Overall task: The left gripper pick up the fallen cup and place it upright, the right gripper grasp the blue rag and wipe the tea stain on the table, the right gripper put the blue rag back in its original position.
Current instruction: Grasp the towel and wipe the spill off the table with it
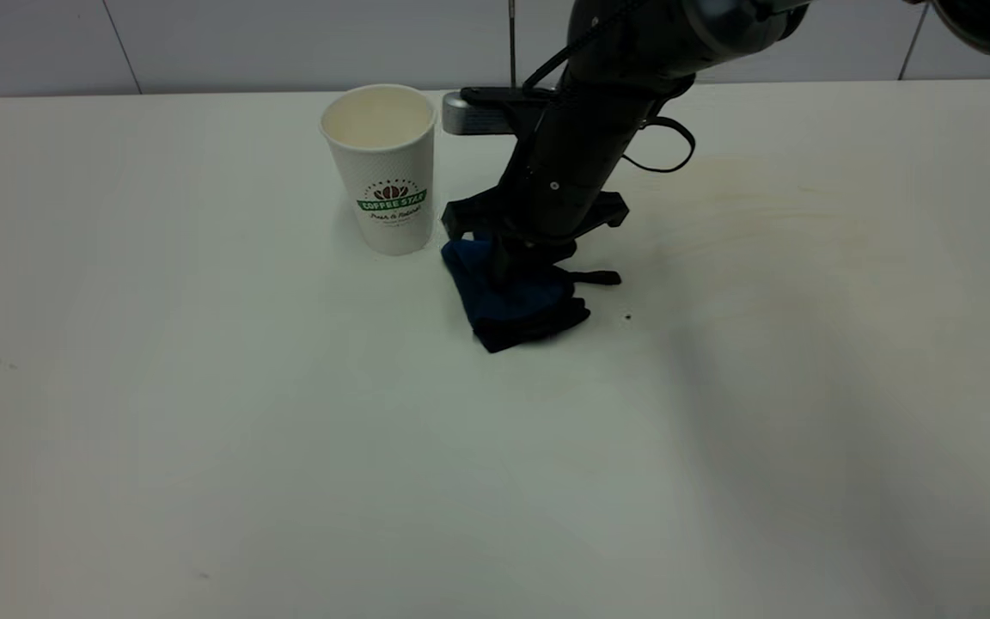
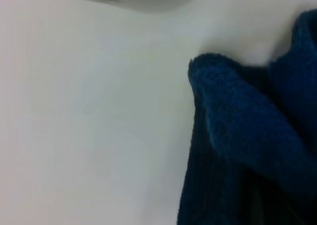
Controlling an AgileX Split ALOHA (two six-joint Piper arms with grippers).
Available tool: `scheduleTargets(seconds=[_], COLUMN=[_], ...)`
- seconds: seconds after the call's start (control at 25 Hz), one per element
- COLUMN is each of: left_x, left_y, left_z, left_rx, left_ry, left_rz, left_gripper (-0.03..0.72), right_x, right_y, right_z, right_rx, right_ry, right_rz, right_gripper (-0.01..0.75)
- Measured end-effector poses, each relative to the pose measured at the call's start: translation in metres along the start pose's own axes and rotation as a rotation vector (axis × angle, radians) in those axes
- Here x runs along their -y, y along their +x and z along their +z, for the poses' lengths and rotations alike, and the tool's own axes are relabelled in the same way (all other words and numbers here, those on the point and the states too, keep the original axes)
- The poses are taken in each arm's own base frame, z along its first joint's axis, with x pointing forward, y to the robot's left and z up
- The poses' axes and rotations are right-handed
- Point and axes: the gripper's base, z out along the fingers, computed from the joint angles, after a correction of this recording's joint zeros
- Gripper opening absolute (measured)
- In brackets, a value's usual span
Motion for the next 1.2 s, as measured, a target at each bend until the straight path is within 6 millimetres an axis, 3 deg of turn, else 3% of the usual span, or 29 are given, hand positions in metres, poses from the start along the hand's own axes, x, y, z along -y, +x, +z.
scheduleTargets(seconds=[0.16, 0.4, 0.56, 0.64, 0.8, 1.08, 1.2], left_x=[0.000, 0.000, 0.000, 0.000, 0.000, 0.000, 0.000], left_y=[0.000, 0.000, 0.000, 0.000, 0.000, 0.000, 0.000], left_z=[0.000, 0.000, 0.000, 0.000, 0.000, 0.000, 0.000], left_rx=[0.000, 0.000, 0.000, 0.000, 0.000, 0.000, 0.000], left_ry=[0.000, 0.000, 0.000, 0.000, 0.000, 0.000, 0.000], left_rz=[0.000, 0.000, 0.000, 0.000, -0.001, -0.001, -0.001], left_gripper=[0.579, 0.579, 0.579, 0.579, 0.579, 0.579, 0.579], right_x=[0.052, 0.150, 0.201, 0.218, 0.234, 0.232, 0.223], right_y=[-0.004, 0.000, 0.012, 0.016, 0.022, 0.021, 0.013], right_z=[-0.014, -0.046, -0.066, -0.075, -0.089, -0.117, -0.143], right_rx=[-0.016, -0.032, -0.044, -0.051, -0.089, -0.179, -0.199], right_ry=[0.059, 0.136, 0.156, 0.174, 0.251, 0.312, 0.299], right_rz=[0.084, 0.255, 0.366, 0.385, 0.369, 0.303, 0.286], right_gripper=[0.088, 0.091, 0.095, 0.105, 0.208, 0.666, 0.718])
